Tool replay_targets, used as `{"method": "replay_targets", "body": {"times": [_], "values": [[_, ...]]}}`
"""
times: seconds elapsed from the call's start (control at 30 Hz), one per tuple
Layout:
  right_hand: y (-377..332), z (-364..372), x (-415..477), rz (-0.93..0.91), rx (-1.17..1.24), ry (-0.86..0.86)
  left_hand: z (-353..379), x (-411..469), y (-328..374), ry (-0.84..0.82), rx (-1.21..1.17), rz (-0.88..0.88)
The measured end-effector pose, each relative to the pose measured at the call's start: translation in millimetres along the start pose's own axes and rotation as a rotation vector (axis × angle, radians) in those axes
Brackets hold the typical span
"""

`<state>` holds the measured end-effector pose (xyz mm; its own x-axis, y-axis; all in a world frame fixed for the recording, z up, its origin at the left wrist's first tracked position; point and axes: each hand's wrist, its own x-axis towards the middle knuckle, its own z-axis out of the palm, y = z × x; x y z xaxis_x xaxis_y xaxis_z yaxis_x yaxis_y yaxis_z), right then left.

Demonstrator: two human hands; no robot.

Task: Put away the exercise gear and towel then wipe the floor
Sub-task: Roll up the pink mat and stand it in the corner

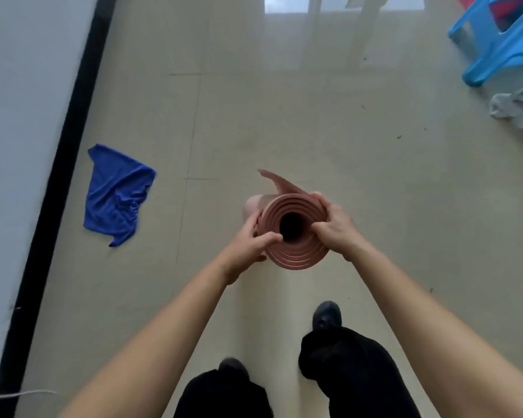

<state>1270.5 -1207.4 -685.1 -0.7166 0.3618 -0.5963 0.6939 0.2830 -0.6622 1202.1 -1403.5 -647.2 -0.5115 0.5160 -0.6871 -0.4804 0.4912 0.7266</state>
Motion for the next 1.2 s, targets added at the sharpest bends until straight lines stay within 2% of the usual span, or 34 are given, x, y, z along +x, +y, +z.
{"method": "replay_targets", "body": {"times": [0.1, 0.17, 0.23, 0.33, 0.47, 0.53, 0.6, 0.67, 0.73, 0.83, 0.93, 1.03, 1.2], "values": [[7, -10, -37, 0.000, 0.019, 0.001, 24, -20, 8, 0.151, 0.029, -0.107], [0, -28, -55, 0.003, 0.029, 0.005, 28, -32, 30, 0.183, -0.008, -0.201], [-16, -54, -72, -0.005, 0.050, -0.003, 28, -43, 60, 0.181, -0.007, -0.212], [-53, -108, -98, -0.023, 0.065, -0.022, 33, -70, 130, 0.143, 0.132, -0.133], [-116, -185, -125, -0.130, 0.060, -0.074, 33, -102, 234, 0.155, 0.646, 0.067], [-144, -215, -128, -0.221, 0.045, -0.094, 29, -115, 280, 0.067, 0.797, 0.145], [-178, -247, -130, -0.286, 0.042, -0.047, 26, -126, 322, 0.015, 0.752, 0.183], [-213, -274, -125, -0.345, 0.059, 0.024, 30, -134, 355, 0.032, 0.658, 0.247], [-250, -296, -114, -0.401, 0.090, 0.071, 32, -133, 380, 0.132, 0.629, 0.337], [-307, -321, -79, -0.503, 0.098, 0.117, 21, -108, 417, 0.370, 0.652, 0.443], [-363, -342, -36, -0.584, 0.067, 0.161, -2, -67, 459, 0.583, 0.688, 0.493], [-423, -364, 25, -0.660, 0.010, 0.178, -40, -14, 512, 0.788, 0.612, 0.628], [-524, -418, 121, -0.731, -0.078, 0.249, -100, 74, 620, 0.870, 0.562, 0.813]]}}
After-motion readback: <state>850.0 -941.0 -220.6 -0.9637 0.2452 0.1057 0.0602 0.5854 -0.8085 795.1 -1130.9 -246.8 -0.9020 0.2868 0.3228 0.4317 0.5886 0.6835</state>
